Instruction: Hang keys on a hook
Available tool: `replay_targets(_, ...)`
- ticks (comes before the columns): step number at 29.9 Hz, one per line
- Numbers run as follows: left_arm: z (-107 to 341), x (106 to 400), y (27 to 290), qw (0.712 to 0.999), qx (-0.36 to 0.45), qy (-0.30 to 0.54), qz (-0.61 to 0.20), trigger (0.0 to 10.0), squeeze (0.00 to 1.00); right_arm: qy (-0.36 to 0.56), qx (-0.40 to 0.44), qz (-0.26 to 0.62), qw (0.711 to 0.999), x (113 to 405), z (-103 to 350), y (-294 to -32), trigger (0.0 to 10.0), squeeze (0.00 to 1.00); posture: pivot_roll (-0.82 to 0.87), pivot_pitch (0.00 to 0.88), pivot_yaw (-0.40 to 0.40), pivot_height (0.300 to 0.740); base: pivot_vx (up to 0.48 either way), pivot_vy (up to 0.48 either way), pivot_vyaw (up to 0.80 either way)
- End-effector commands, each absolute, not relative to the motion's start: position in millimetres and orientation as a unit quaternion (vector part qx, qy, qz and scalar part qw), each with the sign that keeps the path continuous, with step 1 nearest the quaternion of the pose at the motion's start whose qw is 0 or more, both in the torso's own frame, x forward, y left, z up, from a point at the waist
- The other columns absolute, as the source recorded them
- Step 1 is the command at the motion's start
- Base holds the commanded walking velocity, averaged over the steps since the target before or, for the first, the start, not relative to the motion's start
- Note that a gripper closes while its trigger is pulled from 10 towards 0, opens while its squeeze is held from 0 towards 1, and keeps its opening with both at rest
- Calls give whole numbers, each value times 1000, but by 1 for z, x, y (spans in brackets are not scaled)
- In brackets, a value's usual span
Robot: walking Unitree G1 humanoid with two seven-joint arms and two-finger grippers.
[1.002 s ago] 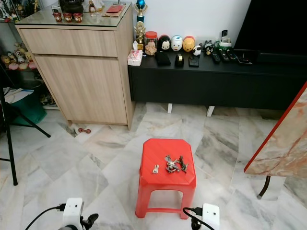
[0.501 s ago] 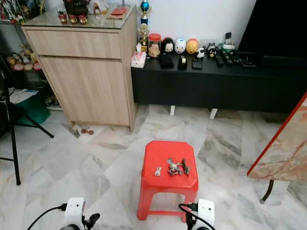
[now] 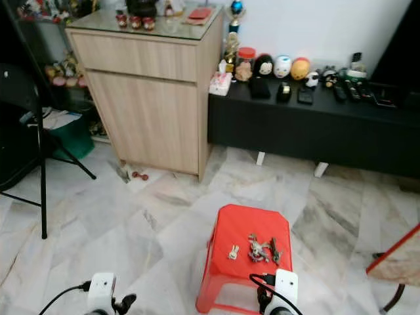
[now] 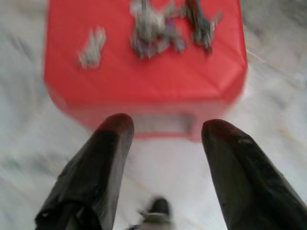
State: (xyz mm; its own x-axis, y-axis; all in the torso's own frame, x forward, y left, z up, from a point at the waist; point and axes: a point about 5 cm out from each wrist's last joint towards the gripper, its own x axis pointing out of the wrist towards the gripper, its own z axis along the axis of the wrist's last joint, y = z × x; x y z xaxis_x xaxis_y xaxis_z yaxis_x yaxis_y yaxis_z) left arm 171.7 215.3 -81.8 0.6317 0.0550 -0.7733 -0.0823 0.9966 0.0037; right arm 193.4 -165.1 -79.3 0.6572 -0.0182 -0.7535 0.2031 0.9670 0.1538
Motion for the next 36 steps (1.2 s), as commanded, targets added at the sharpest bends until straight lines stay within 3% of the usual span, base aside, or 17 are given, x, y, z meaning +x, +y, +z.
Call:
replay_targets(1,-78,184,204,911,-21,412,23,10000,0,420,103,-74,898,184,-83,-178,10000,0,14,0,-67,740,292,0,0)
replay_targets(9,-79,184,201,910,-23,414,18,10000,0,420,105,-79,898,184,-83,-179,10000,0,14,0,-68,740,295,0,0)
replay_targets(27,-80,181,199,909,-23,415,19,10000,0,397,118,-81,906,190,-79,-179,10000,0,10,0,-69,740,0,0,0)
replay_targets(36,-81,180,199,909,-24,416,21,10000,0,394,74,-20,916,196,-76,-168,10000,0,3,0,-68,740,0,0,0)
